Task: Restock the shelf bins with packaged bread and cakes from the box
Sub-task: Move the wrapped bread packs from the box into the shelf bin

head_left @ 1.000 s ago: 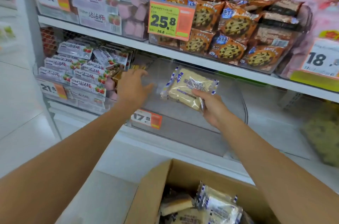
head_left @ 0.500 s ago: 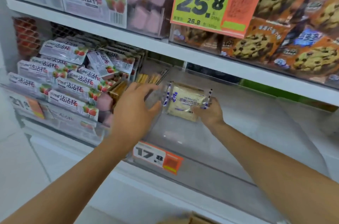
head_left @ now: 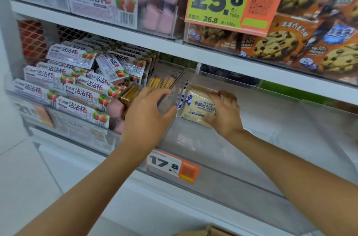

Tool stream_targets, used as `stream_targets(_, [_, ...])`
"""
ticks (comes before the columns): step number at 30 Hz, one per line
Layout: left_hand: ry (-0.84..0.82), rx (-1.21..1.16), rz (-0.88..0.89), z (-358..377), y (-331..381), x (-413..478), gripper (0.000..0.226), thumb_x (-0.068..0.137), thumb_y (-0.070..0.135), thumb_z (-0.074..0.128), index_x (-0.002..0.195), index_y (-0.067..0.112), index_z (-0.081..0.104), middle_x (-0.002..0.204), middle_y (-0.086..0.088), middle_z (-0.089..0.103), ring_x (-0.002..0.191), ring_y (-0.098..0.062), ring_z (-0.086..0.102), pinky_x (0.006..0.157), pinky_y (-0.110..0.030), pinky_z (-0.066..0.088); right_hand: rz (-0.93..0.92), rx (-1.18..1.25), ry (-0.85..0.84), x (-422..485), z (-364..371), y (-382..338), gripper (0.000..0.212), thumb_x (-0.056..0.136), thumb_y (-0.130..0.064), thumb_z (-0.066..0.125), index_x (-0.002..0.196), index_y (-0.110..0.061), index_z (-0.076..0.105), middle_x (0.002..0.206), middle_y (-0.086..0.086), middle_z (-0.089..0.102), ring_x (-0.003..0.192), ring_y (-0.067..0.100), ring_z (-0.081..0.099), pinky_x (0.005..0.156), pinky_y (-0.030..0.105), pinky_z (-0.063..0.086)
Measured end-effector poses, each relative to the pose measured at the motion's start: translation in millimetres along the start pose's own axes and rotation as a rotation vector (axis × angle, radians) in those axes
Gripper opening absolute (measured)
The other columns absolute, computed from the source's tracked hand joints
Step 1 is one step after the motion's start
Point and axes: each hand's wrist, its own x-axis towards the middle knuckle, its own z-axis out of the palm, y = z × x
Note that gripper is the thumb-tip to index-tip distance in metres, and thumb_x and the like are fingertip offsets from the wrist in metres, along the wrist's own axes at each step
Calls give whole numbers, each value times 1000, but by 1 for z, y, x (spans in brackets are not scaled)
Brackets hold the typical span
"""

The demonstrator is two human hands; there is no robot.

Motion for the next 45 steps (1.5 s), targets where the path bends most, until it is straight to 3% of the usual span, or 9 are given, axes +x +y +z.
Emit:
stream_targets(6, [-15,0,0,-2,3,0,37,87,28,71,123,24,64,115,5,53,102,-15,57,89,-30,49,68,-34,-133,-22,-25,-3,88,78,-39,76,148,-37,23,158,8,8,147,35,2,114,60,19])
stream_targets(16, [45,362,116,-12,71,-92,29,74,15,69,102,11,65,104,-16,58,95,-38,54,76,-42,42,-39,199,-25,-151,-145,-17,26,86,-15,67,112,-11,67,109,6,64,97,23,57,87,31,43])
stream_targets(20, [-306,107,-27,0,102,-170,23,86,24,66,108,19,62,109,-3,55,98,-22,56,76,-34,47,36,280,-11,-238,-169,-12,15,85,-12,64,99,-14,68,89,-7,57,75,8,48,71,26,44])
stream_targets(24, [-709,64,-161,24,99,-241,29,89,36,65,116,24,61,115,3,56,102,-18,58,90,-34,49,225,278,-397,-329,-156,27,26,89,-16,63,114,-20,64,106,-5,58,89,12,56,76,22,38])
stream_targets(29, [-864,7,-251,47,85,-293,35,89,36,68,118,18,63,112,7,59,93,-8,57,85,-26,47,694,390,-642,-392,-126,84,71,93,-26,65,151,-12,28,152,8,38,132,26,46,97,28,42])
stream_targets(32, [-893,-5,-313,61,77,-304,26,90,33,65,111,18,66,100,7,66,85,-7,61,82,-32,51,906,636,-629,-406,-98,91,73,84,-18,76,145,-7,37,139,9,50,121,23,51,88,26,41])
stream_targets(36, [-883,-51,-476,72,67,-306,38,88,35,70,122,22,59,116,7,60,96,-7,57,82,-23,44,696,406,-722,-410,-77,104,29,83,-24,76,106,-8,71,89,-3,61,79,11,58,65,19,39])
stream_targets(42, [-893,-291,-533,75,95,-278,86,74,41,81,146,24,37,133,16,44,122,-5,47,102,-31,42,577,827,-489,-371,-131,106,13,86,-16,72,97,-24,69,95,-4,71,82,7,66,70,19,49])
stream_targets(45, [-966,-348,-565,74,117,-262,37,78,34,79,108,18,65,101,5,72,83,-6,66,72,-22,52,589,999,-501,-356,-147,93,33,82,-19,77,110,-32,65,105,-1,68,94,16,67,85,35,54])
